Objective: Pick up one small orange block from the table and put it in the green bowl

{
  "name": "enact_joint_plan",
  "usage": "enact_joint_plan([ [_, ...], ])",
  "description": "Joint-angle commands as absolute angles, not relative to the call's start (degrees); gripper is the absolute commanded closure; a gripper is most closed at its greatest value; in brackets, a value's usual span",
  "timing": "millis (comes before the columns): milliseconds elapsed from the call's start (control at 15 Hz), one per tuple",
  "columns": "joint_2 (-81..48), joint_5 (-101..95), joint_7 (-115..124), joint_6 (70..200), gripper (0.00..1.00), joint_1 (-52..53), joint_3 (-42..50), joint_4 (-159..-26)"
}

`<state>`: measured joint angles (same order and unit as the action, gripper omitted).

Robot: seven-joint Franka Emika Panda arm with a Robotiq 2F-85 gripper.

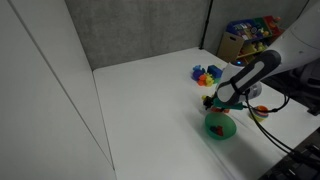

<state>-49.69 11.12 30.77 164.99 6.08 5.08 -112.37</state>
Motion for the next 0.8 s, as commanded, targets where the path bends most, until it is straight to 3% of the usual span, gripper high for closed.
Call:
enact_joint_plan([
  [0,-51.89,13.01,29.13,165.39,0.14,5.49,5.27,-109.58],
  [200,-51.93,13.21,29.01,165.05,0.42,5.11,5.28,-109.07],
  [267,-51.65,13.25,28.85,164.86,0.42,4.93,5.18,-109.18],
  [333,-50.81,13.35,28.39,164.34,0.15,4.44,4.75,-109.62],
  [467,-49.37,13.4,28.04,163.89,0.14,4.4,4.89,-110.48],
  [600,-48.24,13.14,27.73,162.94,0.01,4.49,5.15,-111.03],
  [733,-47.94,12.91,28.07,162.9,0.0,5.05,5.76,-111.18],
])
